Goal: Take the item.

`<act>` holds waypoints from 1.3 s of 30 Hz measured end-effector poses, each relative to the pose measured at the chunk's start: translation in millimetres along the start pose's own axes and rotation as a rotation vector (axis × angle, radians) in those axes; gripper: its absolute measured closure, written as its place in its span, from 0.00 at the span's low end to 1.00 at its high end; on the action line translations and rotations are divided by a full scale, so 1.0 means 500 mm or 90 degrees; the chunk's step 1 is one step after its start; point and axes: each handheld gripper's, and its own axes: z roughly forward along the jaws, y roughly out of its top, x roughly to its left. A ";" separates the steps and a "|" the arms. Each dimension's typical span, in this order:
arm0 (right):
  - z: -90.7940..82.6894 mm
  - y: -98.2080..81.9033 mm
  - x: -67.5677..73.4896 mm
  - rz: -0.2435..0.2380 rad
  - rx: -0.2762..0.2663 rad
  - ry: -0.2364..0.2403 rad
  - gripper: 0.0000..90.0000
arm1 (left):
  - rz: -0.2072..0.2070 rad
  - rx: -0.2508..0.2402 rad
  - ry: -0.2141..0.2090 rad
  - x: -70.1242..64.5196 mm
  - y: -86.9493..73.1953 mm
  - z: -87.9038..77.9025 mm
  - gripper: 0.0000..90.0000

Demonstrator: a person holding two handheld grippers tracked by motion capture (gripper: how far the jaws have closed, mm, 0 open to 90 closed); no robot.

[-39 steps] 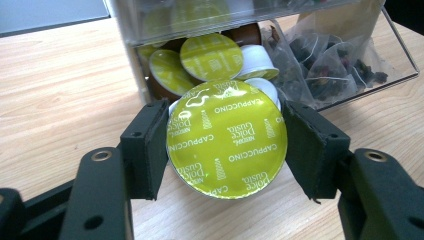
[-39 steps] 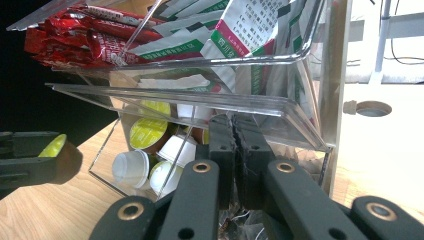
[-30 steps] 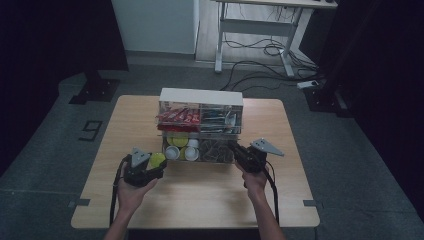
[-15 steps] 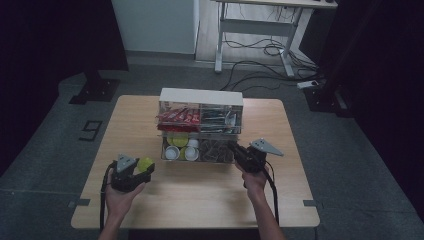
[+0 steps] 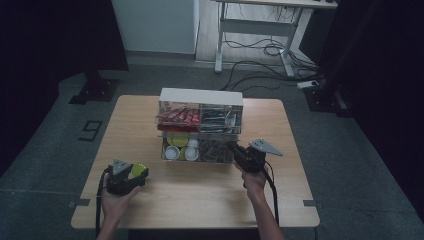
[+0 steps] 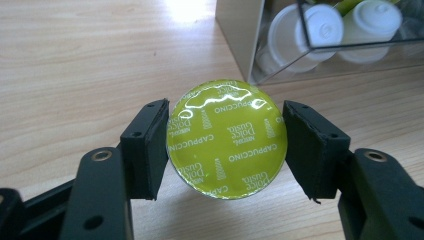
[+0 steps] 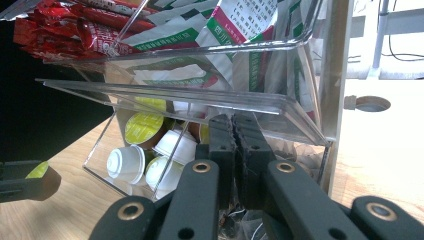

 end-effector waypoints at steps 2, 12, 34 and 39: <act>0.000 0.000 0.000 0.000 0.000 0.000 0.96 | -0.001 0.006 0.006 0.003 -0.003 0.006 0.43; 0.001 -0.001 -0.001 -0.001 0.002 0.000 0.96 | 0.001 0.029 0.022 0.006 -0.014 0.030 0.42; 0.002 -0.002 -0.001 -0.001 0.004 -0.001 0.95 | 0.006 0.049 0.032 -0.006 -0.021 0.050 0.36; 0.003 -0.003 -0.001 -0.001 0.004 -0.002 0.95 | -0.004 0.022 0.024 -0.009 -0.015 0.030 0.30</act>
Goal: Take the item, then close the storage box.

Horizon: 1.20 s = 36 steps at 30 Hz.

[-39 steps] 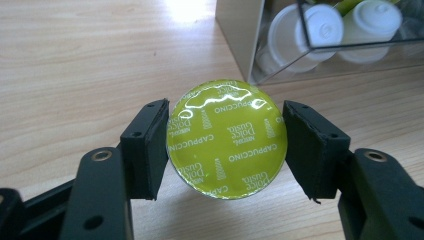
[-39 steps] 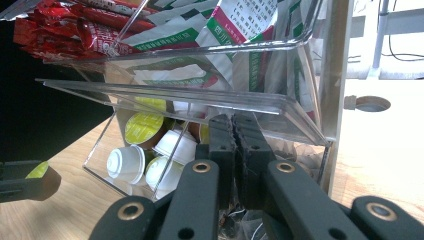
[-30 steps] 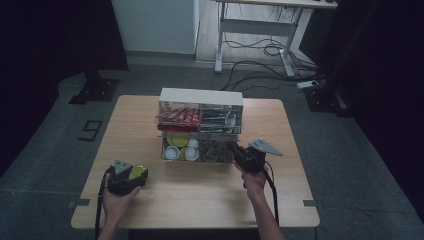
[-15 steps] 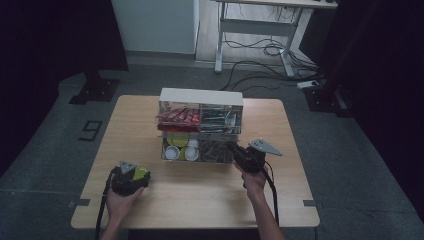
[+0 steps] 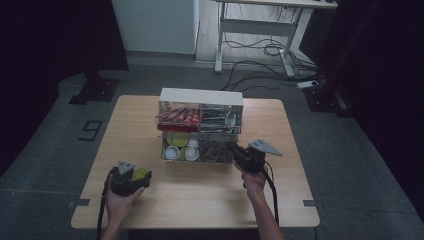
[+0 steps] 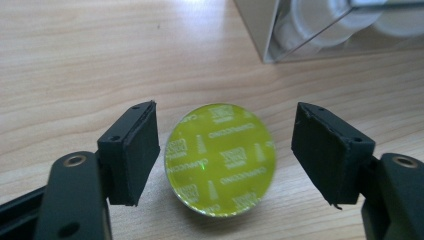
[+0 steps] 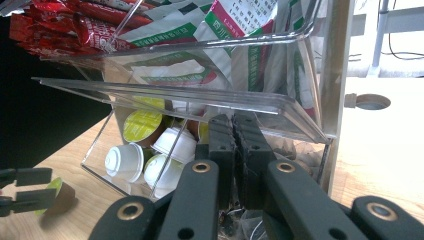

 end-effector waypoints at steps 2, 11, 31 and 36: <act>0.000 -0.001 0.000 0.000 0.001 0.000 0.95 | 0.000 -0.014 -0.007 -0.006 0.003 -0.010 0.30; 0.001 -0.002 0.002 -0.002 0.003 -0.002 0.95 | 0.020 -0.065 -0.031 -0.047 0.020 -0.049 0.31; 0.030 -0.043 0.021 -0.033 0.055 -0.010 0.95 | 0.007 -0.070 -0.071 -0.054 0.011 -0.047 0.33; 0.032 -0.051 0.028 -0.035 0.065 -0.008 0.96 | 0.007 -0.068 -0.081 -0.056 0.011 -0.046 0.33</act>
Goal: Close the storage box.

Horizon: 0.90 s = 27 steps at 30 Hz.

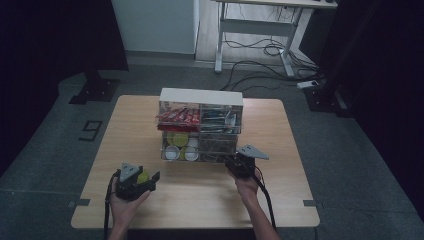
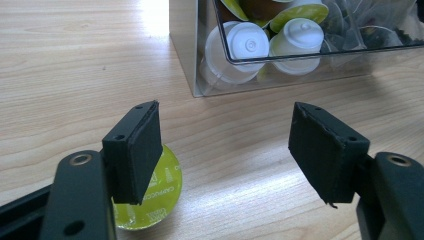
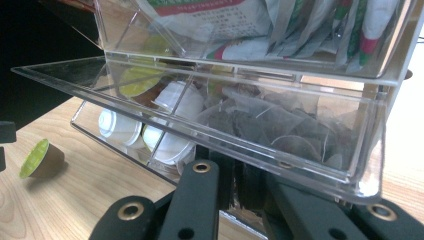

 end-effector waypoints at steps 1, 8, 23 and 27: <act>0.000 -0.001 -0.001 -0.001 0.002 0.000 0.96 | 0.000 -0.001 -0.002 -0.001 0.000 0.000 0.33; -0.003 -0.015 -0.008 0.008 0.012 -0.002 0.96 | -0.001 0.001 -0.008 -0.003 0.000 -0.001 0.33; 0.001 -0.042 -0.007 0.017 0.047 0.008 0.96 | -0.009 0.009 -0.016 0.007 -0.005 0.002 0.33; 0.002 -0.047 -0.006 0.016 0.054 0.007 0.95 | -0.005 0.010 -0.017 0.004 -0.005 0.001 0.33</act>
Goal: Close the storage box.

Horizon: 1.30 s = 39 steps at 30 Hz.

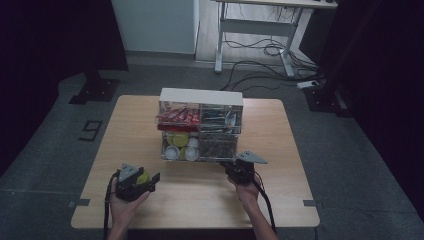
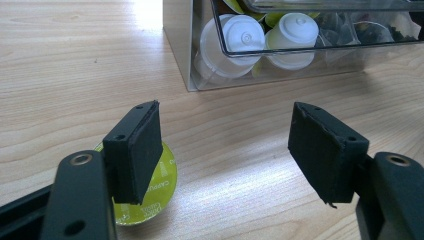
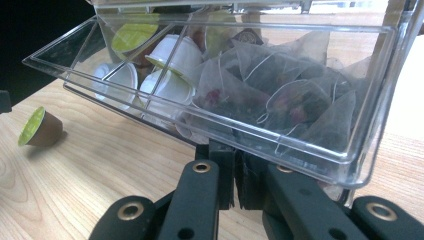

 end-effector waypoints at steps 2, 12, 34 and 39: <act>-0.001 0.000 0.000 -0.001 0.000 0.000 0.95 | 0.002 0.000 0.000 -0.001 0.000 0.000 0.33; -0.008 -0.002 0.000 0.001 0.001 0.000 0.95 | -0.003 -0.006 0.005 0.002 -0.001 -0.002 0.33; -0.007 -0.032 0.001 0.008 0.038 0.011 0.95 | -0.001 0.004 0.002 -0.001 -0.006 0.003 0.33; -0.007 -0.036 0.001 0.008 0.039 0.010 0.95 | -0.001 0.002 0.001 -0.002 -0.006 0.002 0.33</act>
